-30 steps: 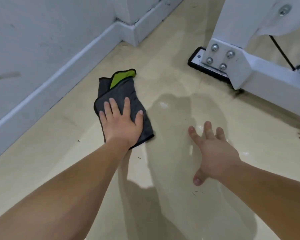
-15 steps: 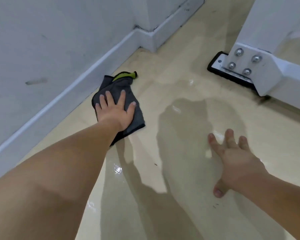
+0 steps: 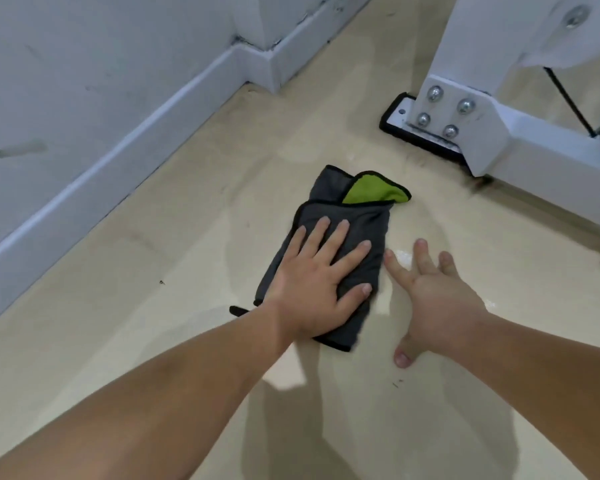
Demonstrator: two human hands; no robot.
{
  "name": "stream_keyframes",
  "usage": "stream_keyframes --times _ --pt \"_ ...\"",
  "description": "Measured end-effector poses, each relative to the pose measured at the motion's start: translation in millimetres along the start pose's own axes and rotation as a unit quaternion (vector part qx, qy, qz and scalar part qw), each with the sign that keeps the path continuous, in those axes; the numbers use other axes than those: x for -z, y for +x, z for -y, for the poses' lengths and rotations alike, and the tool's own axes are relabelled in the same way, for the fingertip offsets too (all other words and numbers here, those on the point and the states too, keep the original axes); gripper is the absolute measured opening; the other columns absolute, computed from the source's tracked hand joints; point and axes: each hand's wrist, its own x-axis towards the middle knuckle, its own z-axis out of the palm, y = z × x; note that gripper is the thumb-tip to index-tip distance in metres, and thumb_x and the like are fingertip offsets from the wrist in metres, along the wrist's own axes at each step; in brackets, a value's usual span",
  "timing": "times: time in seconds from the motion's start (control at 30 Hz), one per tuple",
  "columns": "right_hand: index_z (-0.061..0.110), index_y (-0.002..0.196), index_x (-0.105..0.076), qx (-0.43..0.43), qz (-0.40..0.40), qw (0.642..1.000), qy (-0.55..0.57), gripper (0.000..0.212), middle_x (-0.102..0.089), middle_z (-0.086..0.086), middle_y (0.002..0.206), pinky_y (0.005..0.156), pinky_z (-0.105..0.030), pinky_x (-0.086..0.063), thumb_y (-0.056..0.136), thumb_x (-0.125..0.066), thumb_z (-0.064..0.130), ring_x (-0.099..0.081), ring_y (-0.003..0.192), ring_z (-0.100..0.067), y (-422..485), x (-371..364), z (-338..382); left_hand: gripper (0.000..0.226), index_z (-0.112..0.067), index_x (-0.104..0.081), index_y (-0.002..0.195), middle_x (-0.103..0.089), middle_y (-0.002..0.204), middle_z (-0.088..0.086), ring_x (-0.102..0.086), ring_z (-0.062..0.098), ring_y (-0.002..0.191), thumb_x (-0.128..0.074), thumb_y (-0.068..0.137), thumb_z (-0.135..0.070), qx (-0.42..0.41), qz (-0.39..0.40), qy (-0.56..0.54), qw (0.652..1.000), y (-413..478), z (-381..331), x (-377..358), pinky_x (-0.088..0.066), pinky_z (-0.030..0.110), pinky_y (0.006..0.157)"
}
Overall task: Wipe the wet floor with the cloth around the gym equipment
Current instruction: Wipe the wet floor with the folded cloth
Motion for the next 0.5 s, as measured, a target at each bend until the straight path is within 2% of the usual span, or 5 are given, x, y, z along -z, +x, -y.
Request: stream_keyframes --times 0.13,0.23,0.3,0.4,0.5 --pt "0.050 0.153 0.023 0.011 0.000 1.000 0.013 0.163 0.031 0.005 0.165 0.119 -0.058 -0.030 0.043 -0.098 0.052 0.017 0.155 -0.034 -3 -1 -2 0.073 -0.045 -0.012 0.164 -0.002 0.176 0.000 0.007 0.025 0.162 -0.020 0.098 -0.075 0.022 -0.008 0.013 1.000 7 4 2 -0.001 0.052 0.129" --pt "0.049 0.155 0.016 0.063 -0.031 0.994 0.079 0.149 0.019 0.011 0.169 0.121 -0.053 -0.029 0.056 -0.095 0.049 0.009 0.157 -0.027 -10 -3 -14 0.076 -0.046 -0.009 0.164 0.003 0.176 0.004 0.008 0.025 0.162 -0.015 0.096 -0.079 0.045 -0.015 0.027 0.999 4 6 1 -0.002 0.052 0.129" --pt "0.049 0.159 0.003 0.108 -0.084 0.979 0.153 0.125 0.009 0.013 0.170 0.123 -0.043 -0.028 0.072 -0.087 0.045 -0.003 0.157 -0.016 -26 -12 -35 0.077 -0.048 -0.005 0.163 0.006 0.175 0.009 0.008 0.027 0.161 -0.011 0.094 -0.080 0.077 -0.014 0.035 0.996 6 4 3 -0.001 0.053 0.129" --pt "0.038 0.160 -0.023 0.138 -0.178 0.963 0.151 0.074 -0.013 0.009 0.170 0.121 -0.032 -0.030 0.097 -0.062 0.037 -0.016 0.154 -0.009 -65 -47 -80 0.077 -0.047 0.002 0.163 0.007 0.175 0.010 0.007 0.032 0.161 -0.003 0.093 -0.079 0.168 -0.002 0.029 0.985 11 -24 -3 0.001 0.055 0.128" --pt "0.035 0.132 -0.061 0.103 -0.176 0.966 0.157 0.036 -0.052 0.011 0.145 0.102 -0.038 -0.051 0.098 -0.048 0.035 -0.050 0.133 -0.012 -110 -85 -130 0.079 -0.040 0.008 0.165 0.012 0.175 0.009 0.013 0.034 0.160 -0.001 0.095 -0.076 0.237 0.023 -0.001 0.971 15 -78 -11 0.004 0.057 0.127"
